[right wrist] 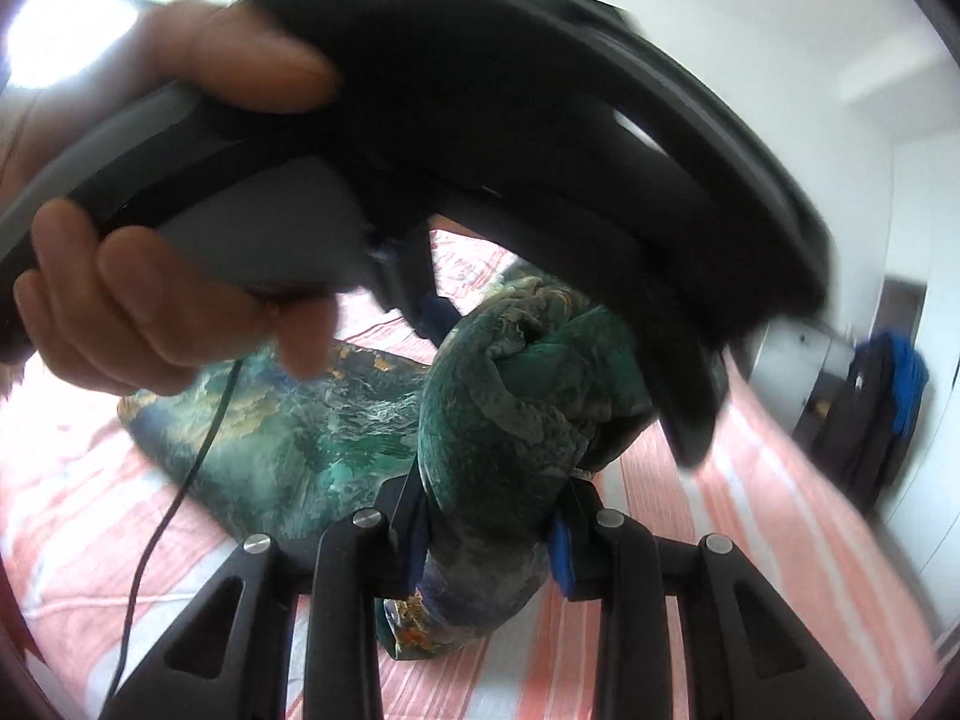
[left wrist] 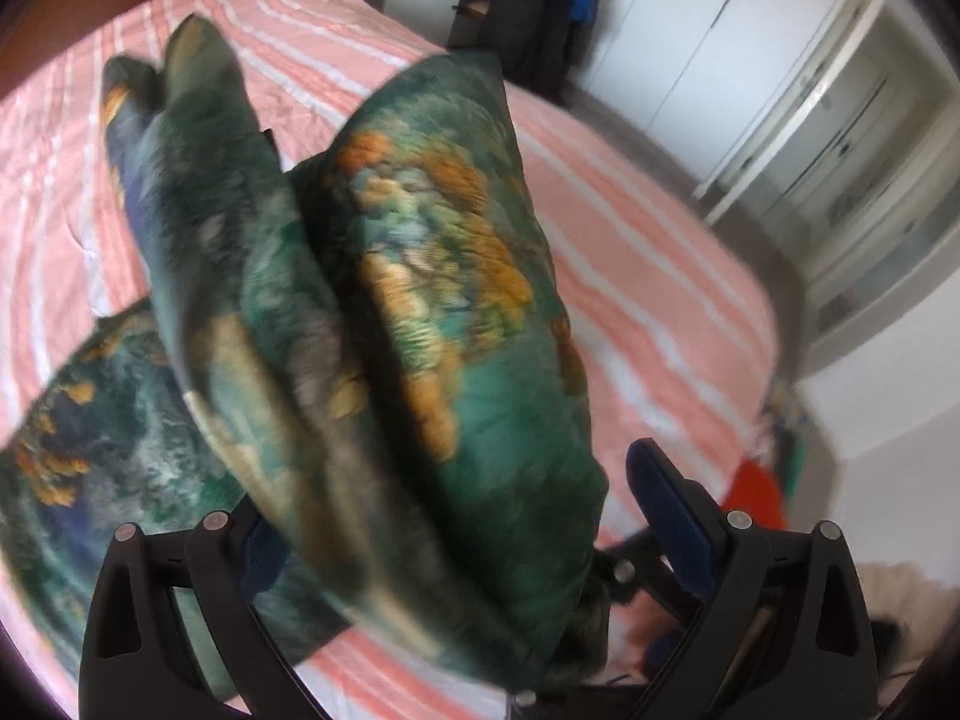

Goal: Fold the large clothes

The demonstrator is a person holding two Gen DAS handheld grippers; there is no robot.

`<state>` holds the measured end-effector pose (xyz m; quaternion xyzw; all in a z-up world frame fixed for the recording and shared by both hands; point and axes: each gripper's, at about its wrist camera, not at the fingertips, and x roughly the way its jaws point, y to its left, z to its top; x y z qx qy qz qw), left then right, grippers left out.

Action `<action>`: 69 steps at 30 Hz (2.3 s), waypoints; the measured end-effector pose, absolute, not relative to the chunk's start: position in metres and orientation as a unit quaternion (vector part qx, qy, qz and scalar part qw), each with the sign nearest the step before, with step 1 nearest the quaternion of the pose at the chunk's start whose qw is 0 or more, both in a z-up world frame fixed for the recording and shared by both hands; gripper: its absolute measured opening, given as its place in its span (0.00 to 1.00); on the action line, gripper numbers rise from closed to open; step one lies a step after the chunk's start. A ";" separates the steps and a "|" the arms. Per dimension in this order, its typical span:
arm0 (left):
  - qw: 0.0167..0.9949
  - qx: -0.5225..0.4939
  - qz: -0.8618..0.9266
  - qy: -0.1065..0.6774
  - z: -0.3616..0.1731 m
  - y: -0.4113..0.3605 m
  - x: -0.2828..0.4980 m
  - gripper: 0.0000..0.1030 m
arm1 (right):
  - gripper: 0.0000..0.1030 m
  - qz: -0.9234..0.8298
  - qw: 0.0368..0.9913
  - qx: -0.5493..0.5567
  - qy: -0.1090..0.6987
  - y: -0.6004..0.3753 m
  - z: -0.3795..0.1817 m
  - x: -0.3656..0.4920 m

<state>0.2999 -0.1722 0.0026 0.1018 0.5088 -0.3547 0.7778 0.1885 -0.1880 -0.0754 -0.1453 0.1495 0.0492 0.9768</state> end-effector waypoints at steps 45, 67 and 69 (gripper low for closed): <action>0.837 -0.169 -0.073 0.516 -0.095 0.209 0.306 0.30 | 0.91 0.067 0.975 -0.044 0.206 -0.231 -0.149 0.153; 0.858 -0.196 -0.046 0.473 -0.089 0.206 0.292 0.74 | 0.91 0.090 0.970 -0.035 0.224 -0.230 -0.159 0.142; 0.861 -0.192 -0.023 0.471 -0.085 0.209 0.291 0.93 | 0.91 0.091 0.969 -0.034 0.225 -0.230 -0.159 0.142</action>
